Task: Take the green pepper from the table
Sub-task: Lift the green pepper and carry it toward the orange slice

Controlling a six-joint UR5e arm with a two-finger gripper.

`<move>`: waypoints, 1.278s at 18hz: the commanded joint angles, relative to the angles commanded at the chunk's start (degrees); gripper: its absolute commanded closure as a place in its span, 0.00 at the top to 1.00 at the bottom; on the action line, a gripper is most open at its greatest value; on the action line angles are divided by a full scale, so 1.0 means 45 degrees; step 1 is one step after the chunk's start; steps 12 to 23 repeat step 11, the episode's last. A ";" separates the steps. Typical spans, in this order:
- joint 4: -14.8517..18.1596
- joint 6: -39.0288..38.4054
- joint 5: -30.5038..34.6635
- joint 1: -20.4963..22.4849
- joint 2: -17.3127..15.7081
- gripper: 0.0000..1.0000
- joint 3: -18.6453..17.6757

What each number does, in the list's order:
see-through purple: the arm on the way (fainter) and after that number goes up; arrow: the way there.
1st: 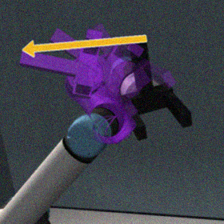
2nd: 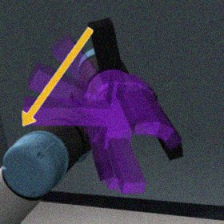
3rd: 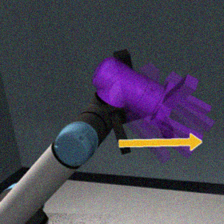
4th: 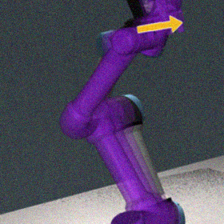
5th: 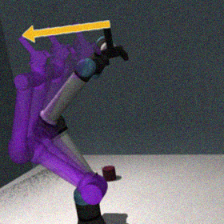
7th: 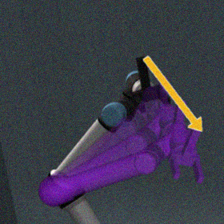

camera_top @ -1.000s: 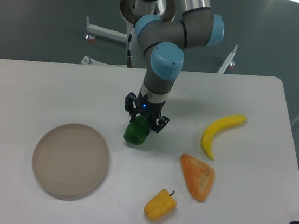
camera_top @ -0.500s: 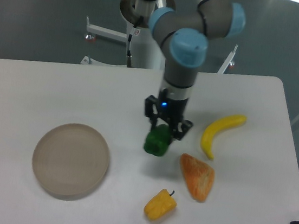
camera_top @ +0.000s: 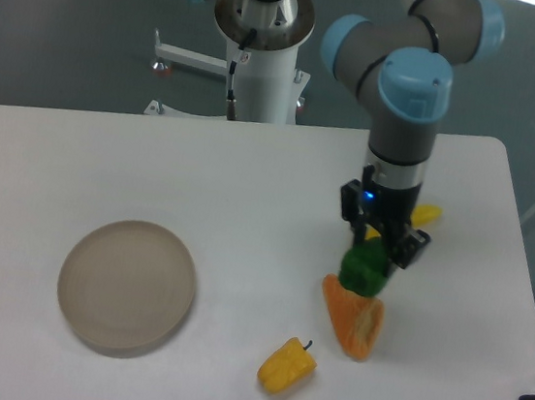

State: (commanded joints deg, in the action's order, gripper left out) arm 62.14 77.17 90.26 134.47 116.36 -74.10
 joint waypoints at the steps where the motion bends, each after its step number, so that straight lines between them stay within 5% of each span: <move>1: 0.0000 0.0000 0.0021 -0.0020 0.0059 0.36 0.0020; 23: -0.0020 0.0019 0.0079 -0.0079 0.0196 0.36 -0.0058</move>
